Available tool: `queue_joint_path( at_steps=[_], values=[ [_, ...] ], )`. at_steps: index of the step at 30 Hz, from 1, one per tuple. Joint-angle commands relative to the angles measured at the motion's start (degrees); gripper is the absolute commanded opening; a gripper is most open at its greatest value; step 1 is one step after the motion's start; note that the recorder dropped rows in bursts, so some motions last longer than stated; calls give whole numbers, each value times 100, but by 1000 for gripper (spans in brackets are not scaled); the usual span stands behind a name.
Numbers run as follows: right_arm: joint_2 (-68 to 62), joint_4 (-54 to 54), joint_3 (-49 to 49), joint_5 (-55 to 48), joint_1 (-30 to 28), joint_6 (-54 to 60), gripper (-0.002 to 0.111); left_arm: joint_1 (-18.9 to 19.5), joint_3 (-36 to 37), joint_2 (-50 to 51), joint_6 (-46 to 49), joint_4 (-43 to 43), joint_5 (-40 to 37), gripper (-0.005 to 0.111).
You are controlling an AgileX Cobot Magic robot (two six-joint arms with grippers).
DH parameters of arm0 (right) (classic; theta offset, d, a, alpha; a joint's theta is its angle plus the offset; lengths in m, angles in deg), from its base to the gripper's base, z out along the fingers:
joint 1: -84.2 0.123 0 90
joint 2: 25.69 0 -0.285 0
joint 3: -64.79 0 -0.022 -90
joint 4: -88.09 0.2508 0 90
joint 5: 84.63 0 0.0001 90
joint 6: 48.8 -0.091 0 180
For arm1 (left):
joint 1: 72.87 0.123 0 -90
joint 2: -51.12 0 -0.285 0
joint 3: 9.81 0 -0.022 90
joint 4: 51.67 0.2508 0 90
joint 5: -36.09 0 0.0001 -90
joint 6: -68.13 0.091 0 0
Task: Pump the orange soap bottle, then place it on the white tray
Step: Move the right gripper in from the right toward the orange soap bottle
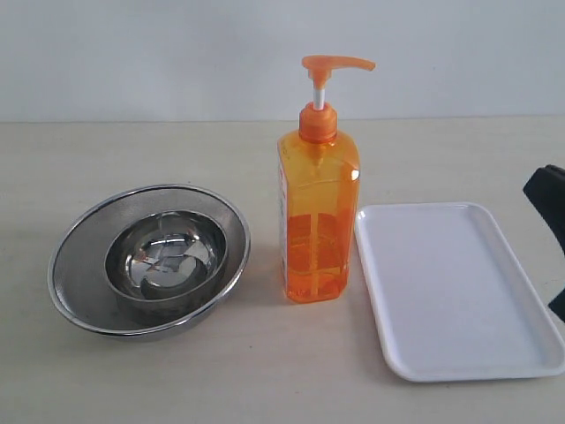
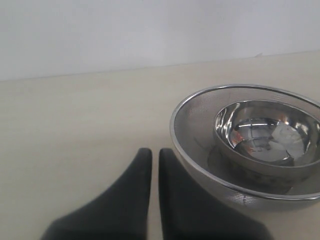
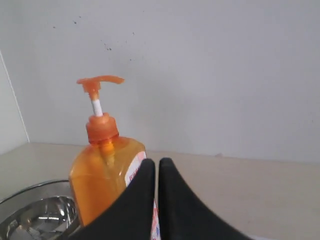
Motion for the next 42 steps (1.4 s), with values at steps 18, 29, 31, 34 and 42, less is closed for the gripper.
queue_joint_path(
  at_steps=[18, 29, 31, 34, 42],
  values=[
    [-225, 2308, 1677, -1963, 1477, 1569, 9, 20, 22, -22, 15, -4, 0, 5],
    [-2277, 4957, 1726, -660, 3891, 4527, 10, 20, 22, -22, 15, -4, 0, 5],
    [-2312, 4876, 1426, 9, 4126, 4507, 14, 20, 22, -22, 15, -4, 0, 5],
    [-2281, 4911, 932, 778, 4292, 4440, 43, 20, 22, -22, 15, -4, 0, 5],
    [-2954, 4703, 893, 628, 4341, 3222, 74, 20, 22, -22, 15, -4, 0, 5]
  ],
)
